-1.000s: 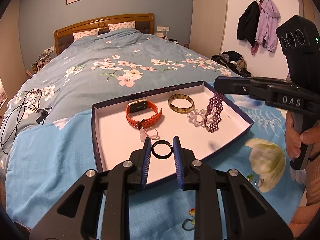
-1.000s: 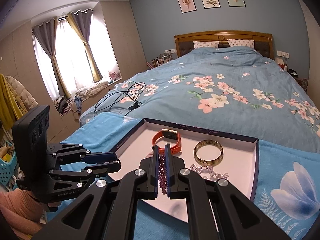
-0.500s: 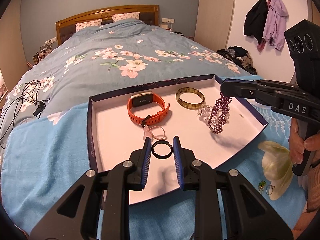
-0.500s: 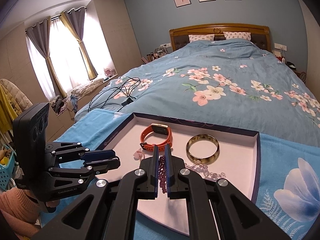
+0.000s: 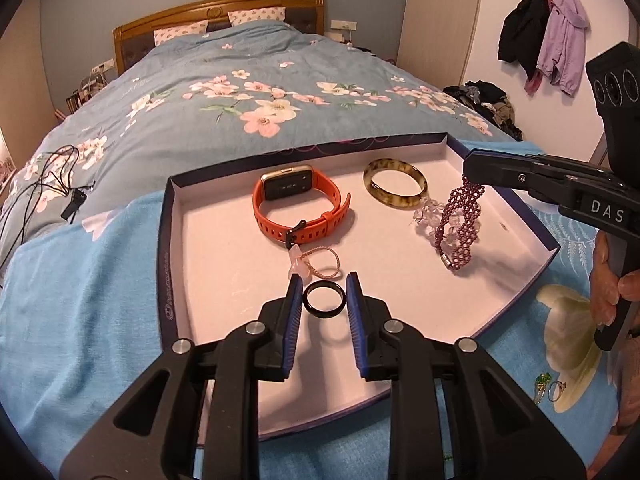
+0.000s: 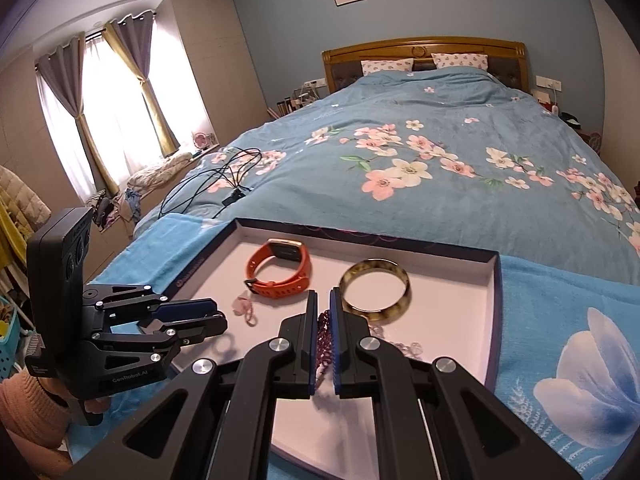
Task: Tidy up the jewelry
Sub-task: 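Open the right gripper releasing the purple bracelet while the left releases the black ring, then move the right gripper to the gold ring with green stone and grasp it, then grasp the yellow-green charm with the left gripper while the right lifts the gold ring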
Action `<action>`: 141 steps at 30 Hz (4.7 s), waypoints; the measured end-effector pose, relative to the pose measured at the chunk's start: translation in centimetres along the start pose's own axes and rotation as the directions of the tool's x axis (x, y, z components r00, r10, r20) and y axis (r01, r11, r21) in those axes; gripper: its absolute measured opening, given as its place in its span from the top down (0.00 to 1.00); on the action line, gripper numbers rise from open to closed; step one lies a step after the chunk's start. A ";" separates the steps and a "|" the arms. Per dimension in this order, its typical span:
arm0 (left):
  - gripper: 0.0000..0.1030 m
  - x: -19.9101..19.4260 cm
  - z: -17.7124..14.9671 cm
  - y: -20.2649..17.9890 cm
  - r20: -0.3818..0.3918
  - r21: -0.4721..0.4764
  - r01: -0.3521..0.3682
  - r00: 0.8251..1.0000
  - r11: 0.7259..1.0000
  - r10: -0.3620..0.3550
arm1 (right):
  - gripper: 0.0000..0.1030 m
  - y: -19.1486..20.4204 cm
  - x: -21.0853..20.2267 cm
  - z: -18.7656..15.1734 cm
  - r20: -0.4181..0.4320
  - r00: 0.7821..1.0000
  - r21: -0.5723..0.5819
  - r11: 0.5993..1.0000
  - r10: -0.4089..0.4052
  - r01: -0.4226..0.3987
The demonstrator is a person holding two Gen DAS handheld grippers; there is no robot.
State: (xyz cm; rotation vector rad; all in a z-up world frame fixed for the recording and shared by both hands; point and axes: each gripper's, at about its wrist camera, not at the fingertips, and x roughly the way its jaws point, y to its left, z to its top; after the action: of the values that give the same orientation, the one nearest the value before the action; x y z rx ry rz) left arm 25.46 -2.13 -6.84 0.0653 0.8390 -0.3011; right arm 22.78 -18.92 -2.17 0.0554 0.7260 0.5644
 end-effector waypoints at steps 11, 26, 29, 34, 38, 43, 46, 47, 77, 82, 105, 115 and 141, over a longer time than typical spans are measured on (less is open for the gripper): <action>0.78 2.6 0.7 -0.2 -0.045 -0.004 -0.007 0.999 1.000 0.007 | 0.96 -2.4 1.5 -0.9 -0.042 0.998 0.065 0.997 -0.041 0.044; 0.60 0.7 1.0 -0.9 0.022 0.019 -0.064 0.998 0.998 0.064 | 0.70 -3.1 0.1 -0.9 -0.031 0.997 0.101 0.992 -0.073 0.076; 0.56 -1.3 0.7 -1.0 0.070 0.020 -0.071 0.995 0.997 0.070 | 0.67 -2.2 -1.0 -1.0 -0.014 0.997 0.075 0.994 -0.081 0.082; 0.51 -5.0 -0.2 -1.0 0.135 0.020 -0.066 0.989 0.998 0.063 | 0.60 -0.6 -3.1 -1.8 0.011 0.997 0.030 0.996 -0.081 0.080; 0.51 -7.6 -1.7 -1.0 0.168 0.023 -0.066 0.984 0.998 0.061 | 0.58 0.8 -5.2 -3.2 0.024 0.998 -0.008 0.998 -0.064 0.064; 0.51 -9.5 -4.2 -0.7 0.166 0.013 -0.050 0.985 0.999 0.047 | 0.57 1.9 -6.8 -5.6 0.009 0.999 -0.035 0.998 -0.049 0.049; 0.51 -9.8 -5.5 -0.6 0.145 0.011 -0.039 0.989 0.999 0.037 | 0.57 2.2 -7.2 -7.1 -0.016 0.999 -0.037 0.998 -0.049 0.049; 0.51 -9.9 -6.0 -0.7 0.141 0.012 -0.039 0.989 0.999 0.037 | 0.57 2.2 -7.3 -7.4 -0.024 0.999 -0.037 0.998 -0.046 0.045; 0.51 -8.7 -9.8 -4.4 0.050 0.095 0.045 0.997 0.994 -0.050 | 0.74 5.4 -5.7 -12.5 -0.196 0.981 -0.056 0.998 -0.011 0.001; 0.52 -8.2 -9.7 -4.5 0.027 0.097 0.054 0.998 0.994 -0.057 | 0.90 5.2 -5.5 -12.4 -0.205 0.979 -0.048 0.999 -0.012 0.002; 0.69 -6.1 -9.3 -5.3 -0.052 0.101 0.109 0.993 0.989 -0.104 | 0.95 4.9 -7.0 -11.6 -0.126 0.992 -0.021 1.000 0.006 -0.009; 0.83 -6.0 -9.3 -5.1 -0.049 0.087 0.115 0.993 0.990 -0.111 | 0.95 4.9 -7.0 -11.6 -0.113 0.993 -0.009 1.000 0.022 -0.023; 0.84 -10.6 -7.9 -5.1 0.099 0.055 0.110 0.988 0.992 -0.115 | 0.95 5.0 -8.6 -9.8 0.001 0.999 0.009 0.999 0.041 -0.041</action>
State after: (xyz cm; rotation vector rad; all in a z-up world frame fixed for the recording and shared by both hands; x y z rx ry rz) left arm 11.66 -3.11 -3.96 0.0480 0.7351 -0.4282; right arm 8.93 -20.40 -3.08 0.0785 0.7279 0.6000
